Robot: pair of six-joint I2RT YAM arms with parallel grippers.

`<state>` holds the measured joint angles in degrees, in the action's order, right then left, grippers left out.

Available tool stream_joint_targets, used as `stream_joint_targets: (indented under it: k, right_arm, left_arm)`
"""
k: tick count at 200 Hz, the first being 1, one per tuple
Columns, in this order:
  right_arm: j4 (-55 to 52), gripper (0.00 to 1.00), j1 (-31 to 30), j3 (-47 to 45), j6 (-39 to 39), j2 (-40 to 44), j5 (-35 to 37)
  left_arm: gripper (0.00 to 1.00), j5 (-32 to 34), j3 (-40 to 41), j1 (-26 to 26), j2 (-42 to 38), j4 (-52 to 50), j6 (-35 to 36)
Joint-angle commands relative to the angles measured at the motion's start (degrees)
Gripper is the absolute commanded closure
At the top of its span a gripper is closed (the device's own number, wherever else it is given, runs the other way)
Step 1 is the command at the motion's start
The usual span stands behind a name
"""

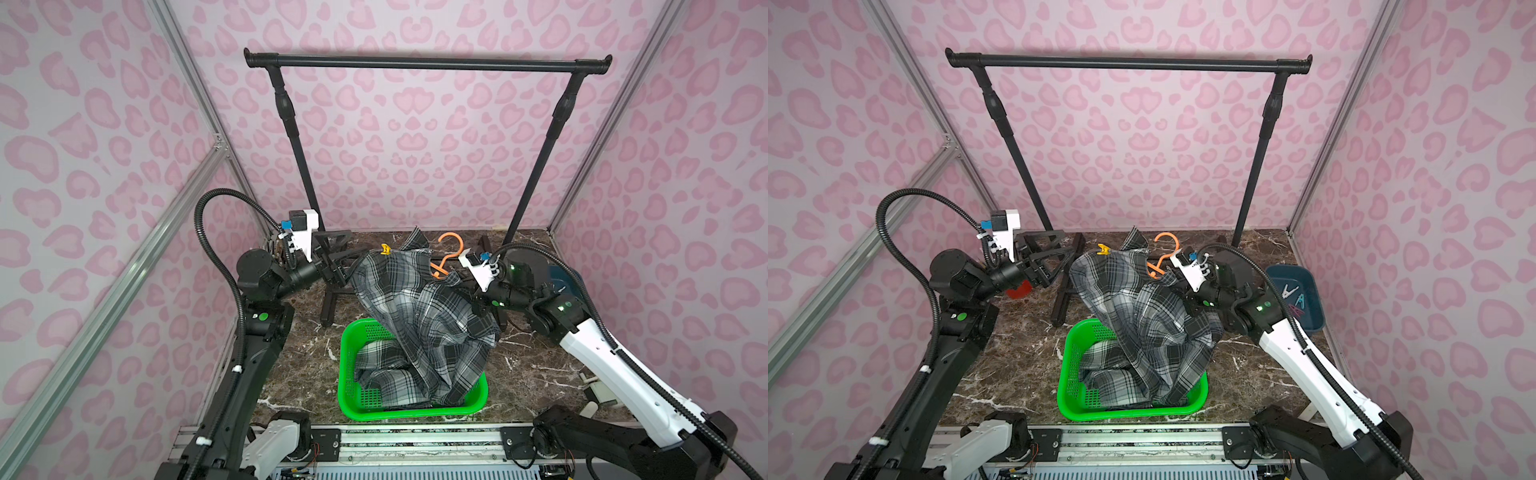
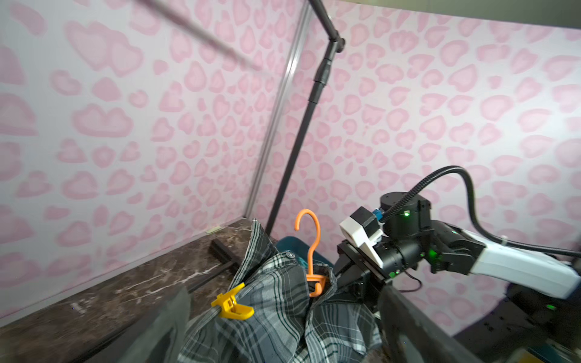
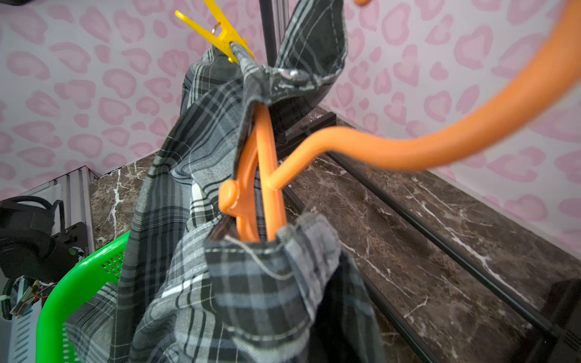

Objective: Remove the clothespins securing long-sleeve shirts to the hanger
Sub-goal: Remove the clamp from the hanger.

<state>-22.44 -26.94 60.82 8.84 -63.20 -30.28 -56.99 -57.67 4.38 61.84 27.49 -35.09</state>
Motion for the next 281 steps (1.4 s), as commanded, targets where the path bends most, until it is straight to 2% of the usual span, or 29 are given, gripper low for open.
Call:
stream_joint_targets:
  k: [1,12,18,24,32,62,87,97,104,114,132,140,169,188,216,248,281]
  right_arm:
    - [7.52,1.0,0.85,-2.97,1.14,3.26,-2.72]
    - [8.23,1.0,1.34,-4.17,1.09,4.82,-4.02]
    - [8.49,1.0,1.86,-4.61,0.75,5.37,-4.91]
    - [8.5,1.0,2.3,-4.7,0.58,5.66,-5.74]
    - [7.99,1.0,2.85,-4.44,0.66,5.72,-6.89]
    - [4.05,1.0,3.69,-1.11,2.9,4.78,-11.74]
    - [0.89,1.0,3.74,2.12,3.96,2.44,-15.59]
    - [0.02,1.0,3.51,3.16,3.99,1.46,-16.26]
    - [-0.66,1.0,3.2,3.52,4.41,0.96,-16.7]
    - [-1.16,1.0,2.71,3.82,4.64,0.58,-16.63]
    - [-2.14,1.0,2.4,4.27,4.9,-0.11,-16.23]
    - [-2.26,1.0,2.4,4.46,4.93,-0.38,-16.37]
    - [-1.83,1.0,2.24,5.3,5.05,-1.73,-18.26]
    - [-3.59,1.0,2.4,6.36,6.31,-2.94,-19.17]
    - [-6.04,1.0,2.83,8.12,8.11,-5.29,-21.16]
    - [-5.11,1.0,3.61,8.85,7.72,-6.81,-21.67]
    - [-3.45,1.0,7.08,9.54,6.39,-8.23,-24.41]
  left_arm:
    - [0.05,-15.37,0.1,-2.56,7.22,38.93,-26.92]
    - [0.09,-18.28,-1.93,-2.71,13.52,57.18,-41.37]
    - [0.12,-18.81,-3.68,-2.8,16.72,63.72,-48.51]
    - [0.15,-19.38,-5.32,-2.68,19.36,64.0,-51.17]
    - [0.18,-20.09,-5.64,-2.23,20.68,64.01,-51.13]
    - [0.12,-19.59,-2.36,-1.49,19.53,63.55,-45.06]
    - [0.17,-18.59,-0.51,-1.53,18.4,55.28,-37.52]
    - [0.18,-17.51,0.37,-1.57,17.03,49.65,-32.12]
    - [0.18,-16.52,0.62,-1.53,15.45,42.79,-26.71]
    - [0.19,-13.92,0.72,-1.33,12.09,29.51,-15.15]
    - [0.2,-6.14,-5.07,1.44,5.65,-11.27,16.61]
    - [0.2,-4.22,-7.73,2.96,4.97,-21.97,23.7]
    - [0.2,-6.74,-6.06,3.09,5.72,-21.24,22.41]
    - [0.19,-7.86,-4.94,3.18,5.34,-22.64,25.04]
    - [0.2,-5.89,-5.04,3.18,4.34,-27.37,30.94]
    - [0.21,-7.67,-4.35,3.24,3.76,-25.89,30.43]
    - [0.2,-7.88,-3.52,3.26,0.99,-21.47,27.77]
